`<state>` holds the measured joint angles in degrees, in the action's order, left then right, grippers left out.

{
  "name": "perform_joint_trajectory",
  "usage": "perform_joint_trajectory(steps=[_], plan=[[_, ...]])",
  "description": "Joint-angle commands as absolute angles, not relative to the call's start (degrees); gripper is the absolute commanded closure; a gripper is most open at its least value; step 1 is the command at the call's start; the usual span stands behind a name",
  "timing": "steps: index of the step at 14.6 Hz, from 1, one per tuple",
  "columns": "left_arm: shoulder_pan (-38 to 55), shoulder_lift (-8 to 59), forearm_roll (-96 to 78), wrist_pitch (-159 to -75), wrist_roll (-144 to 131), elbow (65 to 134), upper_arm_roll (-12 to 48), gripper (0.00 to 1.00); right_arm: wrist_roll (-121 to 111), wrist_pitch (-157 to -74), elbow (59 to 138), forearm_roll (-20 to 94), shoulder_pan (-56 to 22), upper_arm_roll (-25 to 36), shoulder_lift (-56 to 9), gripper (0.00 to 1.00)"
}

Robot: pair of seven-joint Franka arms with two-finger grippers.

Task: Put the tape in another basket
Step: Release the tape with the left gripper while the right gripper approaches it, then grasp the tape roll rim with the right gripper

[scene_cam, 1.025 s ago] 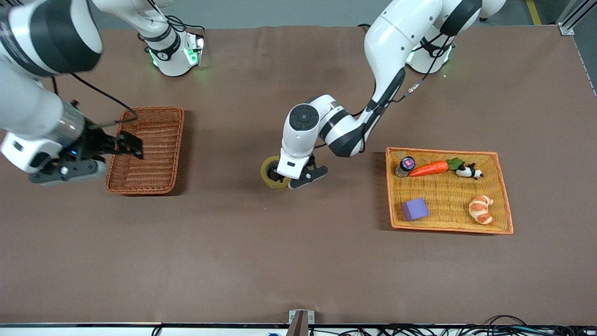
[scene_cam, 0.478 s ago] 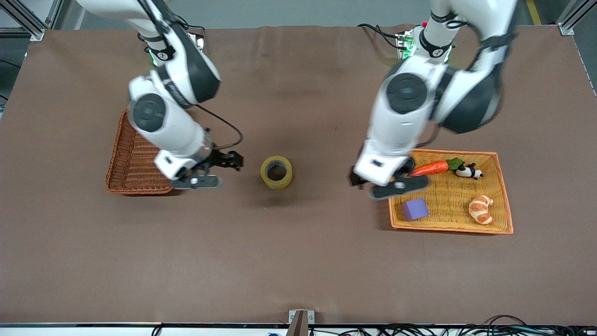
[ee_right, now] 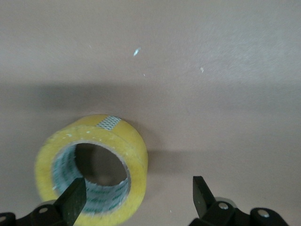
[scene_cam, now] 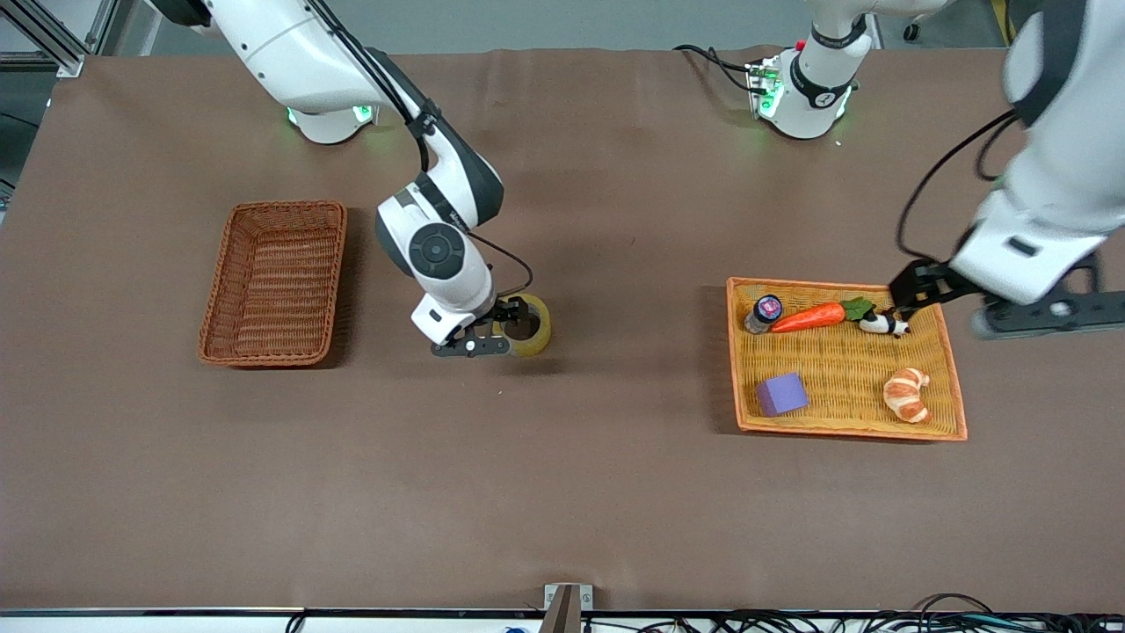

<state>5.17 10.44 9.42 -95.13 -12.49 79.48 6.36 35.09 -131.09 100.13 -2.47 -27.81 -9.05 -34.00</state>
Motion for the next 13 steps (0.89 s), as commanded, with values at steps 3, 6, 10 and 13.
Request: perform_joint_trajectory(steps=[3, 6, 10, 13], plan=[[1.5, 5.72, 5.63, -92.03, -8.17, 82.26, 7.21, 0.0, 38.32, -134.29, 99.67, -5.01, -29.79, -8.79, -37.08, 0.0], [3.5, 3.26, 3.0, -92.11, -3.36, 84.45, 2.05, 0.0, 38.41, -135.0, 99.67, -6.68, -29.79, -8.79, -38.05, 0.09], [4.22, -0.25, -0.88, -92.2, -1.58, 89.19, -0.61, 0.0, 40.07, -136.49, 99.67, -9.14, -29.71, -8.7, -39.46, 0.33], [3.52, -1.67, -1.14, -92.37, -1.67, 90.97, -0.44, 0.0, 40.86, -136.32, 99.67, -9.23, -29.71, -8.7, -39.64, 0.64]])
